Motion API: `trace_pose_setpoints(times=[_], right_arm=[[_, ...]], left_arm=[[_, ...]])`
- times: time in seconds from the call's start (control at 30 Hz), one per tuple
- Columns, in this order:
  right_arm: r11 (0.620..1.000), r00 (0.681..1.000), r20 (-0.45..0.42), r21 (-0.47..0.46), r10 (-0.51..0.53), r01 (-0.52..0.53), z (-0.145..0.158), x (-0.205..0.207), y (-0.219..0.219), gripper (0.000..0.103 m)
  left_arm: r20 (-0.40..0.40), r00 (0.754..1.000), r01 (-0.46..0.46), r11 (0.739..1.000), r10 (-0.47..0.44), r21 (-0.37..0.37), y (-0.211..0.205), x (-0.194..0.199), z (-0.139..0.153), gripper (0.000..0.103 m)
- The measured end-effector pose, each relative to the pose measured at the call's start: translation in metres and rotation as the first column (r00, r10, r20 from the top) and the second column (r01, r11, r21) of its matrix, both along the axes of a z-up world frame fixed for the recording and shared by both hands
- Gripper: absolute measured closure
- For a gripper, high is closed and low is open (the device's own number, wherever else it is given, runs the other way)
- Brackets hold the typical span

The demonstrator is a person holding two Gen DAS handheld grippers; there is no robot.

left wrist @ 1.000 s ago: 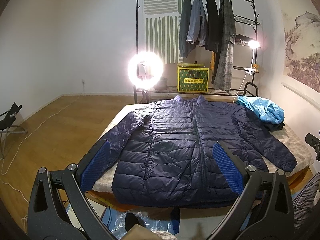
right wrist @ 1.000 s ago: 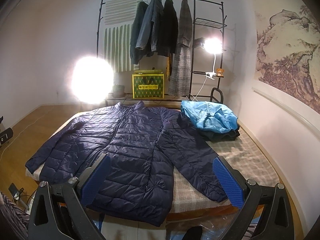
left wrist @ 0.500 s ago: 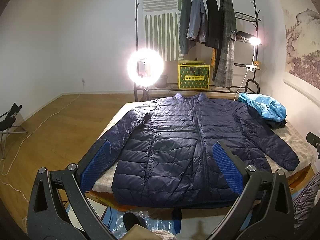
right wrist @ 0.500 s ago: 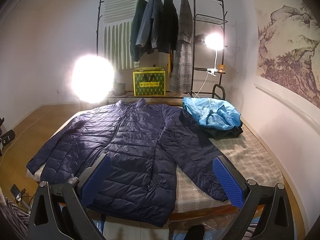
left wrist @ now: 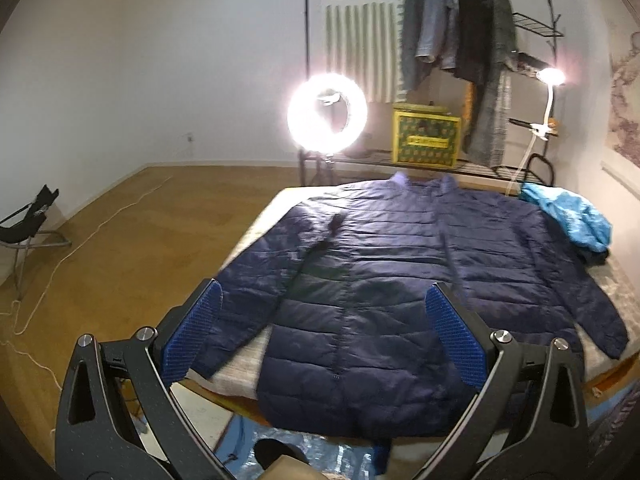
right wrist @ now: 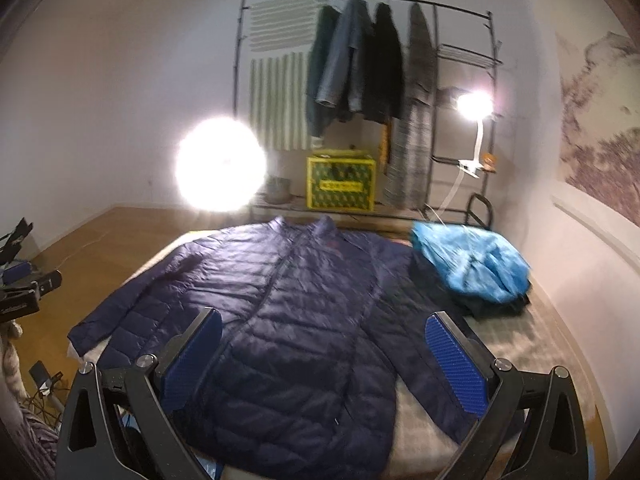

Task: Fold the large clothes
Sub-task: 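Grasp the navy jacket's sleeve cuff with the left gripper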

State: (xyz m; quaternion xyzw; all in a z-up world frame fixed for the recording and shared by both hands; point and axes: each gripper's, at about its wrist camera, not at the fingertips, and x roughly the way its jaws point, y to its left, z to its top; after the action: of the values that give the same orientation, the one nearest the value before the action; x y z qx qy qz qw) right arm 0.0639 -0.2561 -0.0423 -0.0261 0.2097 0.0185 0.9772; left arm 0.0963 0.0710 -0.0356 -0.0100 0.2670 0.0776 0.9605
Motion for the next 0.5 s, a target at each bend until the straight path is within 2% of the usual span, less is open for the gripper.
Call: trace_pose_setpoints(times=[0.07, 0.2, 0.33, 0.5], right_arm=[[1.000, 0.999, 0.016, -0.012, 0.029, -0.028, 0.000, 0.014, 0.009, 0.000], [0.995, 0.996, 0.018, -0.029, 0.091, -0.091, -0.002, 0.042, 0.028, 0.000], [0.987, 0.987, -0.010, -0.008, 0.162, -0.162, -0.007, 0.070, 0.043, 0.000], [0.968, 0.966, -0.056, 0.002, 0.251, -0.252, -0.015, 0.098, 0.059, 0.007]], left_arm=[[-0.009, 1.000, -0.010, 1.000, 0.010, -0.021, 0.018, 0.008, -0.002, 0.001], [-0.056, 0.998, -0.051, 0.988, 0.043, -0.146, 0.067, 0.028, -0.011, 0.001], [-0.131, 0.984, -0.154, 0.949, 0.122, -0.275, 0.121, 0.049, -0.035, 0.005], [-0.260, 0.943, -0.298, 0.872, 0.207, -0.389, 0.181, 0.071, -0.078, 0.018]])
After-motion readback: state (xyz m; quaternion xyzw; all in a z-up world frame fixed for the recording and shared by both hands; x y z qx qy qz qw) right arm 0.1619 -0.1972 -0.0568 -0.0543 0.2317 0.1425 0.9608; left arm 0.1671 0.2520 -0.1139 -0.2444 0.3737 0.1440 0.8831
